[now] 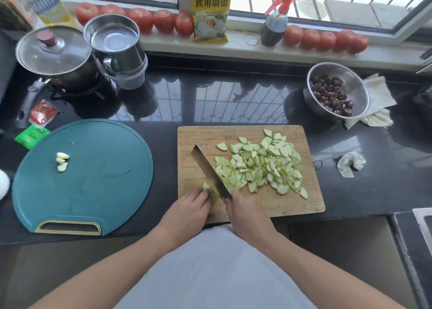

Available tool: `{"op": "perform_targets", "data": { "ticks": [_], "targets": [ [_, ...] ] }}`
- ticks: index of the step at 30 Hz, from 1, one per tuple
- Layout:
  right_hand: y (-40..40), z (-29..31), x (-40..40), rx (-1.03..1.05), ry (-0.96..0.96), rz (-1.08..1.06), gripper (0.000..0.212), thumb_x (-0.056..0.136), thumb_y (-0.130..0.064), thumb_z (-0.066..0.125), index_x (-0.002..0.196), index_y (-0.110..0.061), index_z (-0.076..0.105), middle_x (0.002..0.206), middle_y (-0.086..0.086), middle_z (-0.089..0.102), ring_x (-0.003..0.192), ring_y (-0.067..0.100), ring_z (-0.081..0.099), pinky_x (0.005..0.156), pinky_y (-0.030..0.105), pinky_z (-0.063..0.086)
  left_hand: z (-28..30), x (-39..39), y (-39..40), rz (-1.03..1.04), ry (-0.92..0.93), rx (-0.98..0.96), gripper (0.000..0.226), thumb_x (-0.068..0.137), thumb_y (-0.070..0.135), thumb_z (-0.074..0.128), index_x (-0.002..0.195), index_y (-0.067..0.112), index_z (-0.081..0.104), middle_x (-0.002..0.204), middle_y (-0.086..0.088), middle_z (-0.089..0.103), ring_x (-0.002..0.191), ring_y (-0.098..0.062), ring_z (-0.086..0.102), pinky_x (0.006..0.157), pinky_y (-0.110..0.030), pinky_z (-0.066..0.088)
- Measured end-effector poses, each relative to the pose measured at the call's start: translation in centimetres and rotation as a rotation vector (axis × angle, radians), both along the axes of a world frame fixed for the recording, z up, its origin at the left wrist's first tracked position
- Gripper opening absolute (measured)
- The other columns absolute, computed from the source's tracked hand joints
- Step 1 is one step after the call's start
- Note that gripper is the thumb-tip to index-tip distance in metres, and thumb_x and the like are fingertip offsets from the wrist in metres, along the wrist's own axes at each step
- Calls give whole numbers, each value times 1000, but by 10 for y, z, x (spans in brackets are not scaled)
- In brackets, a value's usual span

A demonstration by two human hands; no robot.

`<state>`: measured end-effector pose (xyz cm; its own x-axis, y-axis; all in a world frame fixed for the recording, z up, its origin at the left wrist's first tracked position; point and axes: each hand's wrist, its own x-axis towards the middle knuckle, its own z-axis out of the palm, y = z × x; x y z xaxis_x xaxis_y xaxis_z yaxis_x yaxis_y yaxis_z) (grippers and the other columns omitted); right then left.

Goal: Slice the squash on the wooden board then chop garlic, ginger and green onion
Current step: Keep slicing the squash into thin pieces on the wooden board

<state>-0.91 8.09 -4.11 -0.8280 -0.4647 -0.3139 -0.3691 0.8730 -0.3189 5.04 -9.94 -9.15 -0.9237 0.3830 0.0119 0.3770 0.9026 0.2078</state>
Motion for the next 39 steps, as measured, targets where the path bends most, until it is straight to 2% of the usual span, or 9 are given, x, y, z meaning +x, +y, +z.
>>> {"op": "perform_targets", "data": {
  "ticks": [5,12,16,19,22,26,28,32,39],
  "targets": [
    [21,1,14,78,-63,12,20,99,-31,45,82,-20,41,64,0,51,57,21,49,48,32,33,8,-2,5,18,-17,2,35,82,8,43,104,3,70,99,-12,64,90,-29,61,77,-39,57],
    [22,-2,17,189,-38,42,20,99,-26,43,81,-17,42,58,-2,44,50,17,40,40,28,21,5,-2,4,12,-22,-8,34,84,9,46,108,1,70,101,-14,65,93,-31,62,80,-41,57],
    [12,-8,13,266,-44,103,13,96,-15,42,84,-17,39,61,-1,41,50,20,37,46,32,23,2,-3,4,0,24,5,29,82,8,47,99,5,71,95,-12,64,84,-29,60,72,-37,54],
    [-1,-12,7,238,-43,94,11,95,-12,42,85,-17,40,69,3,49,59,25,46,53,31,29,2,-3,4,-11,49,-27,25,83,9,49,96,8,71,91,-10,62,77,-27,55,67,-36,50],
    [0,-17,5,129,-19,19,18,101,-26,42,84,-18,40,71,5,56,63,28,55,53,32,33,0,-2,4,-24,42,-45,31,88,6,41,101,6,70,93,-11,61,81,-28,56,73,-37,52],
    [17,-18,-10,75,18,-123,23,100,-32,47,81,-23,39,60,-4,45,55,24,49,48,33,33,-2,-1,3,-42,20,-76,49,96,5,22,118,-1,65,107,-14,62,97,-31,58,90,-40,54],
    [26,-17,-26,92,43,-172,22,100,-33,48,82,-20,46,56,-5,43,51,21,49,44,32,35,-3,-1,2,-40,2,-75,45,99,10,26,123,-3,61,113,-15,60,104,-32,57,96,-42,53],
    [32,-7,-42,78,50,-180,25,100,-30,49,85,-11,56,67,7,60,62,28,60,53,37,49,-2,0,2,-1,-15,-10,38,97,15,38,121,-1,62,114,-14,63,105,-31,59,94,-42,54],
    [25,6,0,16,-121,-62,22,97,-34,43,87,-16,52,68,6,57,62,29,53,55,38,43,-4,1,3,9,32,6,32,90,11,50,113,0,70,113,-16,65,103,-33,61,91,-42,55]
  ]
}}
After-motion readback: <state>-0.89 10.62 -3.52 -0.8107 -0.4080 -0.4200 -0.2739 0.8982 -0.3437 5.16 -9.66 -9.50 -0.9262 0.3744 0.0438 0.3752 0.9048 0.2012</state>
